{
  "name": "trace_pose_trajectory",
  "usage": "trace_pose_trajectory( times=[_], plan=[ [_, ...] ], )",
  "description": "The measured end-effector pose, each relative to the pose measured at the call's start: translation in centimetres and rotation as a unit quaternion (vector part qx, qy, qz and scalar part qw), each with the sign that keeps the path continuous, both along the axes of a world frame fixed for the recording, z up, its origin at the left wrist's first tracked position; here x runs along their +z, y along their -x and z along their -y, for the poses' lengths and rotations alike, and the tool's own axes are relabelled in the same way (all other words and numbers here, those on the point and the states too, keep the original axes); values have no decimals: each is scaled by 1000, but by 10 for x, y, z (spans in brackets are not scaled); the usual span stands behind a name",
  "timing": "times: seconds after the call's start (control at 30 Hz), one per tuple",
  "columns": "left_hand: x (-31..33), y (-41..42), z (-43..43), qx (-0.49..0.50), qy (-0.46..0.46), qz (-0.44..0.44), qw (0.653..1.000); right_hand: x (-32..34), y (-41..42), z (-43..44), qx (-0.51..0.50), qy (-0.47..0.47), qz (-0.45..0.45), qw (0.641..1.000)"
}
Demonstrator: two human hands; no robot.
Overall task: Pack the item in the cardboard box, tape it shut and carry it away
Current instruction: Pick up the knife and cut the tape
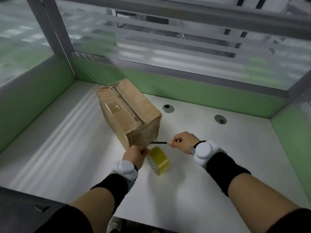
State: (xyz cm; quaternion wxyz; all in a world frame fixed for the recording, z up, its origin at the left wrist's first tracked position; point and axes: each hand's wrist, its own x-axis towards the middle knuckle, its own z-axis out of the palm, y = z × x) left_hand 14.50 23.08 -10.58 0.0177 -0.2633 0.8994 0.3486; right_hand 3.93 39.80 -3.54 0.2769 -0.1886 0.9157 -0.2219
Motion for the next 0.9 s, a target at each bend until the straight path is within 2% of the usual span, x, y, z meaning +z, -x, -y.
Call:
trace_pose_trajectory(
  times=[0.13, 0.7, 0.83, 0.9],
  plan=[
    [-1, 1, -2, 3, -7, -26, 1000, -3, 0, 4, 5, -16, -17, 1000],
    [9, 7, 6, -33, 15, 11, 999, -3, 12, 3, -4, -65, -32, 997],
    [9, 3, 15, -31, 23, 27, 999, 4, 22, -11, -63, -162, -90, 981],
    [7, 0, 22, -19, 28, 32, 999, 10, 30, -30, -81, -180, -79, 977]
  ],
)
